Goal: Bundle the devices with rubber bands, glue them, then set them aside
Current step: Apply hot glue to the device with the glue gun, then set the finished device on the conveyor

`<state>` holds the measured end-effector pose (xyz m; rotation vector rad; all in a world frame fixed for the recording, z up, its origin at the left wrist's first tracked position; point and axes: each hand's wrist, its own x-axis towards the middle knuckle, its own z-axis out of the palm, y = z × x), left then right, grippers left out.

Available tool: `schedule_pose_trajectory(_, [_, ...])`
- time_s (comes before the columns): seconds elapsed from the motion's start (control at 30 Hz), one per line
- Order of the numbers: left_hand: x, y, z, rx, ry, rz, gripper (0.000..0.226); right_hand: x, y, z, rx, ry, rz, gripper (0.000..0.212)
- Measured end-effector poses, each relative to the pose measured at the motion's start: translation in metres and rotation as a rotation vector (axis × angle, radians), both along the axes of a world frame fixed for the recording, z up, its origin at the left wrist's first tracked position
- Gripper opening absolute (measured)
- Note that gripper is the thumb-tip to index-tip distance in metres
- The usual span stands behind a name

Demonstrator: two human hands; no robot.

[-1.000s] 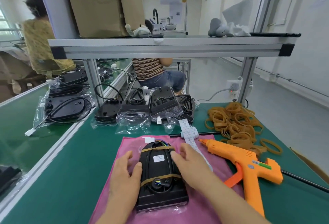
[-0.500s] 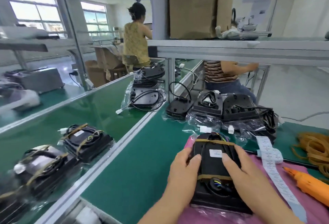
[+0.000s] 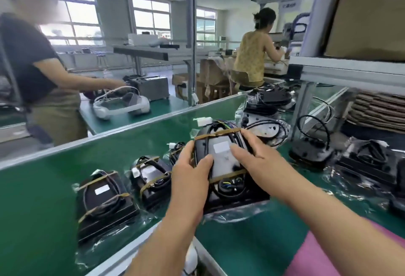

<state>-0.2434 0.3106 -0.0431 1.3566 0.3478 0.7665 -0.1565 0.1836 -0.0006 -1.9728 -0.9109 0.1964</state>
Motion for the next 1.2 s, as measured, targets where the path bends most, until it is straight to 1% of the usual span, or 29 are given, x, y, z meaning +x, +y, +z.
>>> schedule_pose_trajectory(0.03, [-0.007,0.016,0.003,0.003,-0.017,0.049,0.037,-0.002,0.018,0.002,-0.010,0.019,0.062,0.053])
schedule_pose_trajectory(0.07, [-0.015,0.033,0.006,0.000,-0.024,0.100,0.038,-0.004,0.037,0.004,-0.012,0.039,0.127,0.047])
schedule_pose_trajectory(0.13, [-0.030,0.068,0.011,-0.005,-0.018,0.205,0.035,-0.014,0.075,0.007,-0.017,0.108,0.208,0.026])
schedule_pose_trajectory(0.17, [-0.038,0.085,0.011,0.001,-0.004,0.261,0.034,-0.020,0.095,0.006,-0.008,0.144,0.244,0.024])
schedule_pose_trajectory(0.2, [-0.045,0.101,0.011,0.008,0.012,0.312,0.035,-0.025,0.112,0.002,0.007,0.172,0.288,0.031])
schedule_pose_trajectory(0.27, [-0.060,0.129,0.007,0.001,0.045,0.400,0.037,-0.035,0.148,-0.008,0.018,0.208,0.336,0.061])
schedule_pose_trajectory(0.3, [-0.067,0.141,0.004,-0.012,0.058,0.436,0.037,-0.040,0.164,-0.013,0.009,0.227,0.349,0.069])
schedule_pose_trajectory(0.33, [-0.073,0.153,0.001,-0.030,0.070,0.468,0.036,-0.044,0.178,-0.018,0.008,0.255,0.365,0.072])
schedule_pose_trajectory(0.47, [-0.088,0.186,-0.017,-0.087,0.131,0.553,0.029,-0.053,0.221,-0.033,-0.022,0.366,0.400,0.075])
schedule_pose_trajectory(0.6, [-0.095,0.207,-0.033,-0.130,0.186,0.569,0.032,-0.059,0.245,-0.047,-0.070,0.420,0.404,0.074])
schedule_pose_trajectory(0.7, [-0.098,0.214,-0.040,-0.165,0.228,0.574,0.048,-0.060,0.254,-0.057,-0.104,0.438,0.403,0.068])
schedule_pose_trajectory(0.77, [-0.099,0.214,-0.045,-0.166,0.261,0.582,0.054,-0.060,0.257,-0.062,-0.110,0.529,0.413,0.069])
schedule_pose_trajectory(0.83, [-0.100,0.216,-0.051,-0.169,0.300,0.586,0.055,-0.060,0.258,-0.064,-0.117,0.634,0.407,0.062])
schedule_pose_trajectory(0.9, [-0.100,0.218,-0.055,-0.175,0.329,0.582,0.055,-0.060,0.257,-0.066,-0.129,0.614,0.418,0.051])
schedule_pose_trajectory(0.93, [-0.100,0.220,-0.056,-0.172,0.343,0.575,0.055,-0.059,0.255,-0.068,-0.136,0.588,0.425,0.051])
schedule_pose_trajectory(1.03, [-0.101,0.220,-0.055,-0.147,0.379,0.552,0.054,-0.058,0.250,-0.073,-0.191,0.524,0.415,0.061])
schedule_pose_trajectory(1.1, [-0.103,0.219,-0.053,-0.113,0.410,0.555,0.052,-0.059,0.244,-0.071,-0.180,0.521,0.380,0.062])
schedule_pose_trajectory(1.13, [-0.105,0.219,-0.051,-0.069,0.436,0.578,0.049,-0.059,0.241,-0.068,-0.160,0.533,0.352,0.061])
schedule_pose_trajectory(1.2, [-0.108,0.215,-0.043,0.111,0.528,0.676,0.045,-0.058,0.231,-0.060,-0.101,0.485,0.308,0.057])
